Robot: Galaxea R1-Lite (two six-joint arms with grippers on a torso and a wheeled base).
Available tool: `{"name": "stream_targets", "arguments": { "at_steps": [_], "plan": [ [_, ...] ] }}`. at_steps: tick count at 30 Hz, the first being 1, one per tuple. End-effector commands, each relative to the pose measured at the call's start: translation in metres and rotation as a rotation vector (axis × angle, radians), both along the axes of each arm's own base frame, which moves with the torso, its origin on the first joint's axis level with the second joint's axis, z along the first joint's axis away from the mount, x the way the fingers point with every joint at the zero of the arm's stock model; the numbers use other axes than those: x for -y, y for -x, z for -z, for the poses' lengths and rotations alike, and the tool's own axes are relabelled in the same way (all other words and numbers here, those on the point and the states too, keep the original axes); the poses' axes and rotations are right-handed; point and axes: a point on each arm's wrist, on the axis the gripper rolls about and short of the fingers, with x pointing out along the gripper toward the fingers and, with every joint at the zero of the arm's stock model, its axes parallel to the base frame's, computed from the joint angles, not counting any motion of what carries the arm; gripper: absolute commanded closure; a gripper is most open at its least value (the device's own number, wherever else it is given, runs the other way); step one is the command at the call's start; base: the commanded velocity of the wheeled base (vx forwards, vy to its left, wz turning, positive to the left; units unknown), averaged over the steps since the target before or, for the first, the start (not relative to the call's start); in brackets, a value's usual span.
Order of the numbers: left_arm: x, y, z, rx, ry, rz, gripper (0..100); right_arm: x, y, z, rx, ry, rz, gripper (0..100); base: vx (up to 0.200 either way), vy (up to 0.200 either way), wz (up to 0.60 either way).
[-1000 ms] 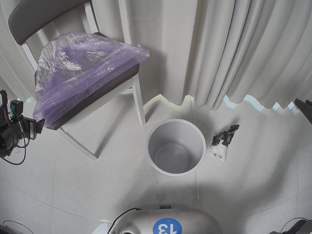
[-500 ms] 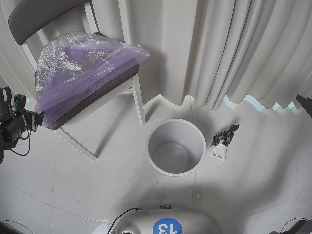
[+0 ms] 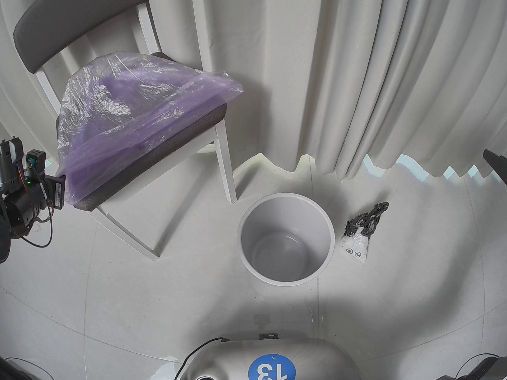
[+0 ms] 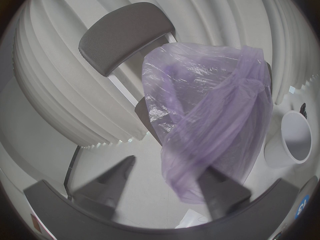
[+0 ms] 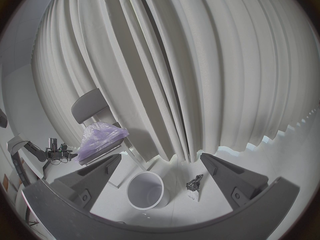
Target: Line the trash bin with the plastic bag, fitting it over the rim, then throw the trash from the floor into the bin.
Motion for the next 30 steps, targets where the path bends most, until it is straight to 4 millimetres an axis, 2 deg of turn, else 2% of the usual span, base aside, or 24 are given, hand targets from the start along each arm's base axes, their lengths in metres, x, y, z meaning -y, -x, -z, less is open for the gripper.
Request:
{"name": "stream_targets", "arguments": {
  "at_steps": [1, 9, 12, 20, 24, 30],
  "plan": [
    [0.001, -0.002, 0.000, 0.005, 0.007, 0.004, 100, 0.000, 0.000, 0.000, 0.001, 0.000, -0.002, 0, 0.000, 0.000, 0.00],
    [0.008, 0.008, -0.011, 0.054, 0.016, 0.029, 100, 0.000, 0.000, 0.000, 0.000, 0.000, 0.003, 0, 0.000, 0.000, 0.00],
    [0.029, 0.017, -0.034, 0.171, 0.087, 0.104, 100, -0.006, -0.003, 0.001, -0.006, -0.005, -0.021, 0, 0.000, 0.000, 0.00],
    [0.048, 0.033, -0.068, 0.312, 0.146, 0.191, 100, -0.030, -0.015, 0.004, 0.006, -0.052, 0.034, 0, 0.000, 0.000, 0.00],
    [0.060, 0.045, -0.092, 0.397, 0.189, 0.257, 100, -0.046, -0.020, 0.013, -0.003, -0.051, 0.004, 0, 0.000, 0.000, 0.00],
    [0.074, 0.052, -0.120, 0.461, 0.209, 0.335, 100, -0.065, -0.032, 0.016, -0.030, -0.031, -0.064, 0, 0.000, 0.000, 0.00]
  ]
}}
